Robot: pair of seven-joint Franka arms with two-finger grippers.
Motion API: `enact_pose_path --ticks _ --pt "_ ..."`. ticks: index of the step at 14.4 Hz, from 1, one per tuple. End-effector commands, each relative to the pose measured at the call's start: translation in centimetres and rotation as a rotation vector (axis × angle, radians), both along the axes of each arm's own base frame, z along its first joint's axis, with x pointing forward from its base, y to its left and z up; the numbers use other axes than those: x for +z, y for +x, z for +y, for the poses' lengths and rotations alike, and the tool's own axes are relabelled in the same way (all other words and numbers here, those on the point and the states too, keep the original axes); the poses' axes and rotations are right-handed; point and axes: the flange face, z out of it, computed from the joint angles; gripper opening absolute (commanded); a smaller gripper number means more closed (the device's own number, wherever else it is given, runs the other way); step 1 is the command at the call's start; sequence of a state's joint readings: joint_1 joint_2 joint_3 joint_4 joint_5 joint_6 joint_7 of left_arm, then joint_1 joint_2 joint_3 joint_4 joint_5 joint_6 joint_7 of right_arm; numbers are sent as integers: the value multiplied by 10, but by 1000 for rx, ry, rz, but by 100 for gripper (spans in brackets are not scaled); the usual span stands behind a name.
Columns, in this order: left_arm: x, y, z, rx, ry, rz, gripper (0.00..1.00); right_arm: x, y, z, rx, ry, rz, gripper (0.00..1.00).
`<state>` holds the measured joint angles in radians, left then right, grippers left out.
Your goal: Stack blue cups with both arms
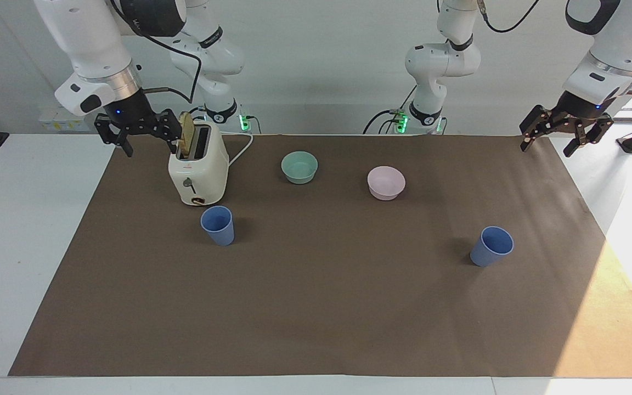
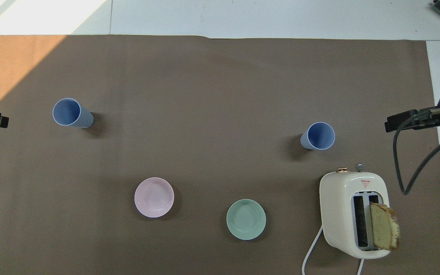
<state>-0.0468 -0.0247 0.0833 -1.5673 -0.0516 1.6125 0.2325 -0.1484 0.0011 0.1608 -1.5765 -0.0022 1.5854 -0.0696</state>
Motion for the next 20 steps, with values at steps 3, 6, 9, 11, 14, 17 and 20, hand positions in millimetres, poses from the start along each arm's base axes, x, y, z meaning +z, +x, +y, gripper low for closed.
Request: enact_pose_path --ticks 3,6,9,11,14,17,20 --pt "3 -2 2 12 18 4 100 0 -3 0 -18 20 -4 100" --pt "3 1 2 16 20 -2 100 0 -3 0 -18 20 -4 100" --pt "3 1 3 10 40 9 100 0 -3 0 -18 20 -4 100" --pt "3 0 2 6 39 10 100 0 -3 0 -18 19 -4 100" --pt "-5 4 3 7 36 31 100 0 -3 0 -18 20 -4 100" --pt "-3 4 4 15 30 13 100 0 -3 0 -18 20 -4 100" --pt "-4 3 4 17 34 15 100 0 -3 0 -18 20 -4 100"
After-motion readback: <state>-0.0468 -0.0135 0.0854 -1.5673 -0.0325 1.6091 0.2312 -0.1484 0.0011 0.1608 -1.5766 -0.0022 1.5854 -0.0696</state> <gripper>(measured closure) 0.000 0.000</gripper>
